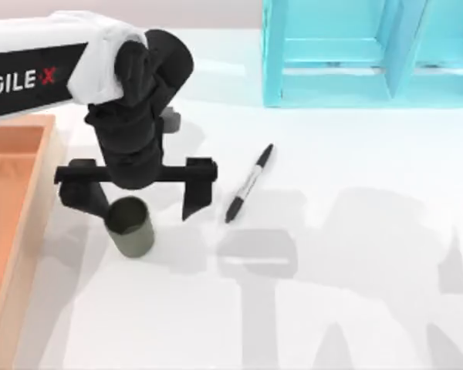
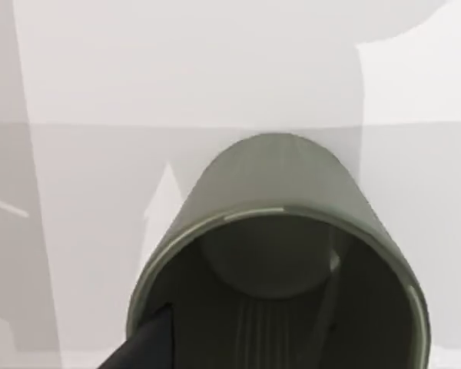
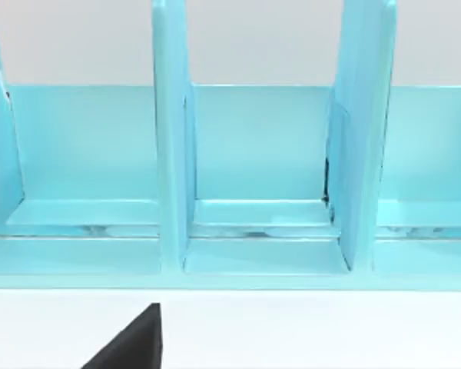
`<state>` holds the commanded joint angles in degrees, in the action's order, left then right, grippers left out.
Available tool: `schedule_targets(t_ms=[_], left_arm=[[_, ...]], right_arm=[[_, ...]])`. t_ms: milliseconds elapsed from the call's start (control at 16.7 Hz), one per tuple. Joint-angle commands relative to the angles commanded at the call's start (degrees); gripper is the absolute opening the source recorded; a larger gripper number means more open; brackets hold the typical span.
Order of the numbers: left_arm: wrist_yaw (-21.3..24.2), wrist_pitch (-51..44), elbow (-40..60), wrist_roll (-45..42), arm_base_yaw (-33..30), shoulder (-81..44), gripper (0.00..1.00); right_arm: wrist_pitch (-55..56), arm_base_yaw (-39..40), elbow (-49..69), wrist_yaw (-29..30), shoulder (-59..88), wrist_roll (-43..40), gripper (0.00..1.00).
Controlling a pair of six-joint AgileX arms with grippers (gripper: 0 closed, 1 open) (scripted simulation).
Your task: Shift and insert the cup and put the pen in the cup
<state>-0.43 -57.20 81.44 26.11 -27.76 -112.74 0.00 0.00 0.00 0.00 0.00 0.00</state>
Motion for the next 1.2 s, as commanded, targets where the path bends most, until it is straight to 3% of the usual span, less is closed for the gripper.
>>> schedule_targets(t_ms=[660, 1200], left_arm=[[0.0, -30.4, 29.5, 0.3, -0.3, 0.6, 1.00], [-1.5, -32.1, 34.5, -1.1, -2.0, -1.5, 1.00]], right_arm=[[0.0, 0.0, 0.0, 0.0, 0.0, 0.0, 1.00], [0.0, 0.0, 0.0, 0.0, 0.0, 0.0, 1.00]])
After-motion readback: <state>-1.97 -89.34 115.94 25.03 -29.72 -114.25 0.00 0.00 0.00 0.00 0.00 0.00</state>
